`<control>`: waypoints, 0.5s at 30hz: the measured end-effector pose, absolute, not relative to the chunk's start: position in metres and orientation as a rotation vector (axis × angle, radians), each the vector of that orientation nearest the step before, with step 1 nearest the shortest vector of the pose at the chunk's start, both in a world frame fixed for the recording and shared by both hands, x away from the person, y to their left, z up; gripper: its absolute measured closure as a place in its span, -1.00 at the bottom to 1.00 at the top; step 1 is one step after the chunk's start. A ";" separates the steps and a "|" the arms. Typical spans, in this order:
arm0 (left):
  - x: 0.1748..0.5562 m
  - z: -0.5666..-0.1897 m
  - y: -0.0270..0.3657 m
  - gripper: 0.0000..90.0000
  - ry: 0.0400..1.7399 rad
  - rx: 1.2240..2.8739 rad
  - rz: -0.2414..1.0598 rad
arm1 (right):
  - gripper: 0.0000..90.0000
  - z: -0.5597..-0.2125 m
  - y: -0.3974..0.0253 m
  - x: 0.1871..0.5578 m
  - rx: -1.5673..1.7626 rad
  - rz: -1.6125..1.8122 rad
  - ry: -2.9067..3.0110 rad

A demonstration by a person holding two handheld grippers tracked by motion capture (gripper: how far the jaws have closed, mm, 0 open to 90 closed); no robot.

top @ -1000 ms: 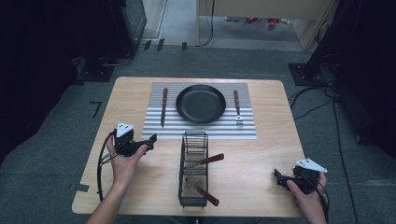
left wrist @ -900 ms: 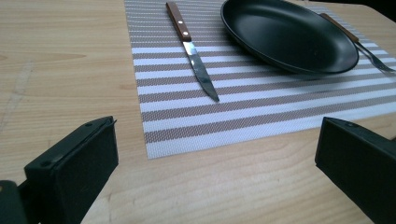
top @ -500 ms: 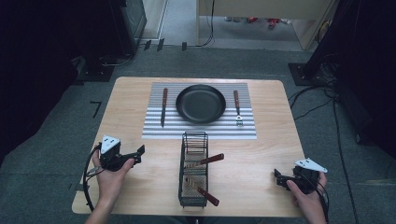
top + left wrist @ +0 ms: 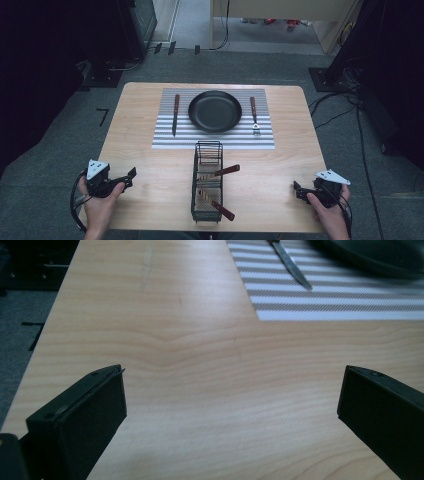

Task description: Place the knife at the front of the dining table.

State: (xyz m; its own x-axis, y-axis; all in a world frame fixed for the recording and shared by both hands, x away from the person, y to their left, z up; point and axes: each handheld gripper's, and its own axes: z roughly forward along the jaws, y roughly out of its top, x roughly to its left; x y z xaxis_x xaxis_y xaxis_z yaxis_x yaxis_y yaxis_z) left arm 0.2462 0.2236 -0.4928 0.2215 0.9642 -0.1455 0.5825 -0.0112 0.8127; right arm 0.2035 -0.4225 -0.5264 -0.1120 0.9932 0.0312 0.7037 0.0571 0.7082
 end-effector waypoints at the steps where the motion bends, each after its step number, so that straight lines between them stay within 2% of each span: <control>1: 0.244 -0.496 0.227 -1.00 1.469 1.694 0.593 | -1.00 -0.526 -0.422 0.203 1.692 0.807 1.869; 9: 0.240 -0.510 0.239 -1.00 1.516 1.753 0.610 | -1.00 -0.526 -0.422 0.203 1.692 0.807 1.869; 15: 0.249 -0.514 0.232 -1.00 1.511 1.800 0.613 | -1.00 -0.526 -0.422 0.203 1.691 0.807 1.869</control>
